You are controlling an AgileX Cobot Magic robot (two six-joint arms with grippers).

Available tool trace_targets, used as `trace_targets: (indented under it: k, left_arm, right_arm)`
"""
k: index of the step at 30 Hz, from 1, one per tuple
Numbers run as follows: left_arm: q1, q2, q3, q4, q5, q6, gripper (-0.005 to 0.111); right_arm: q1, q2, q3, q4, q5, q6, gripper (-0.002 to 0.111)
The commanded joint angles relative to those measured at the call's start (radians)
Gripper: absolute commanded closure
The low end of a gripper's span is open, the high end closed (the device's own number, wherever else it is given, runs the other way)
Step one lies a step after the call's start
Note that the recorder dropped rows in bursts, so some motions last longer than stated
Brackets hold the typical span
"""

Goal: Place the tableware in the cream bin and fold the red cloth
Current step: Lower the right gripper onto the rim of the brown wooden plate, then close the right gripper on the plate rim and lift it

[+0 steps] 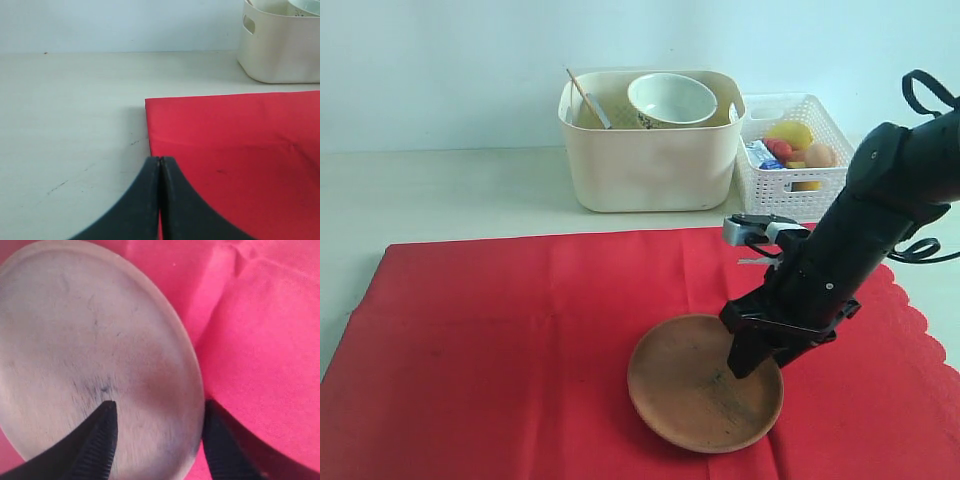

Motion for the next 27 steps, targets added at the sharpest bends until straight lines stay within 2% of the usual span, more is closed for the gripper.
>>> trace_targets:
  k: [1, 9, 15, 18, 24, 27]
  left_arm:
    - [-0.007, -0.006, 0.002, -0.004, -0.01, -0.002, 0.107]
    - [-0.007, -0.006, 0.002, -0.004, -0.01, -0.002, 0.107]
    - [-0.007, -0.006, 0.002, -0.004, -0.01, -0.002, 0.107]
    - [-0.007, -0.006, 0.002, -0.004, -0.01, -0.002, 0.107]
    - [-0.007, -0.006, 0.002, -0.004, -0.01, -0.002, 0.107]
    - [-0.007, -0.006, 0.002, -0.004, -0.01, -0.002, 0.107]
  right_arm:
    - [-0.002, 0.003, 0.005, 0.018, -0.004, -0.02, 0.058]
    - [-0.002, 0.063, 0.005, 0.194, 0.117, -0.221, 0.058]
    - [-0.002, 0.123, 0.005, 0.205, 0.108, -0.246, 0.06]
    - [-0.002, 0.151, 0.005, 0.205, 0.083, -0.246, 0.071]
    - [-0.002, 0.167, 0.005, 0.175, 0.031, -0.246, 0.108]
    - [-0.002, 0.149, 0.005, 0.174, 0.013, -0.241, 0.108]
